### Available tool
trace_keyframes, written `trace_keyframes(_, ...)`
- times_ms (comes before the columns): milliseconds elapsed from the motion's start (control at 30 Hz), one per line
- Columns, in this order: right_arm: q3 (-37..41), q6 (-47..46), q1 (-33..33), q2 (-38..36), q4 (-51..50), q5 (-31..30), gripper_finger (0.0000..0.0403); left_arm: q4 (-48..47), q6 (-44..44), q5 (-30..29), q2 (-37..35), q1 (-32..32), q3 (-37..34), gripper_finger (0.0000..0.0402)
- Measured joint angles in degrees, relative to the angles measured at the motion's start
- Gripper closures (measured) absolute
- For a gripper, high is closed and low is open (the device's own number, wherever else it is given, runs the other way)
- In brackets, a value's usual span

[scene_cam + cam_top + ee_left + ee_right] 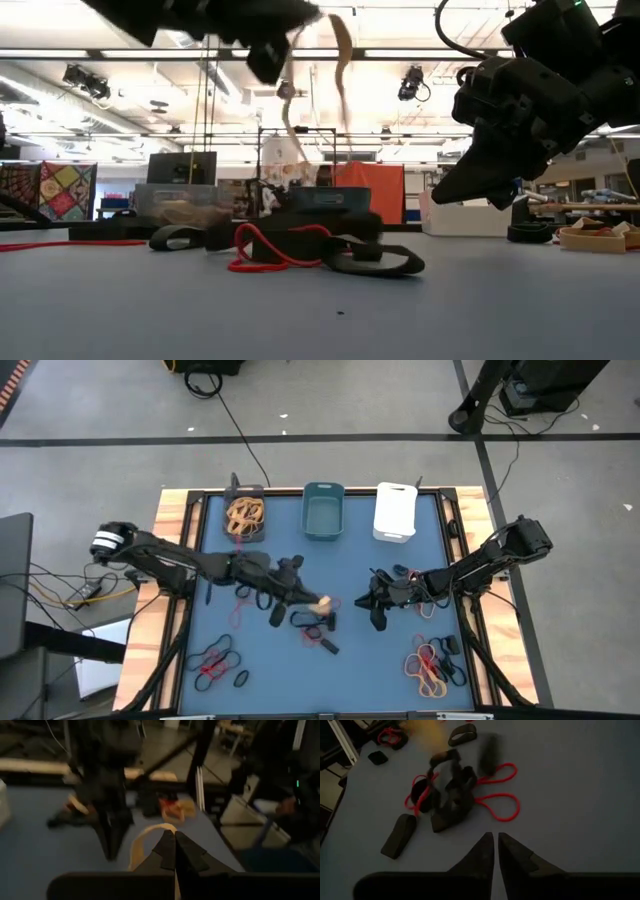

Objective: Sort rubber bands into baskets
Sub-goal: Put the yellow rubber band into the black bin

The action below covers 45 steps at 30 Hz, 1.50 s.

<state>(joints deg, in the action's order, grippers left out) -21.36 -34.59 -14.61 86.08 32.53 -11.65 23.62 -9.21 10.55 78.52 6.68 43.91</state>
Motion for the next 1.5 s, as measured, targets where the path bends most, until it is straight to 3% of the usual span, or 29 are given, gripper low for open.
trace_keyframes(300, 0.01, -0.08, 0.0, 0.0, 0.35, 0.84, 0.0366, -1.52, -0.33, -2.07, -1.23, -7.24, 3.18, 0.0401)
trace_keyframes(500, 0.02, 0.04, 0.0, 0.0, 0.31, 0.95, 0.0369, -10.46, -1.89, -5.64, -1.2, -14.73, 5.33, 0.0401)
trace_keyframes(800, 0.02, 0.23, -0.31, 0.0, -0.2, 0.93, 0.0369, -21.5, -2.0, -6.0, -2.04, -27.25, 6.68, 0.0401)
trace_keyframes(1100, 0.02, 0.72, -0.64, 0.0, -1.48, 0.4, 0.0369, -32.67, -1.67, -6.91, -8.7, -35.89, 6.68, 0.04)
trace_keyframes(1333, 0.02, 0.7, -0.63, 0.0, -1.36, 0.27, 0.0369, -45.49, -0.07, -18.87, -15.48, -40.49, 6.65, 0.04)
trace_keyframes(1500, 0.02, 0.7, -0.63, 0.0, -1.25, 0.15, 0.0369, -56.55, -1.9, -29.7, -15.89, -43.28, 6.65, 0.04)
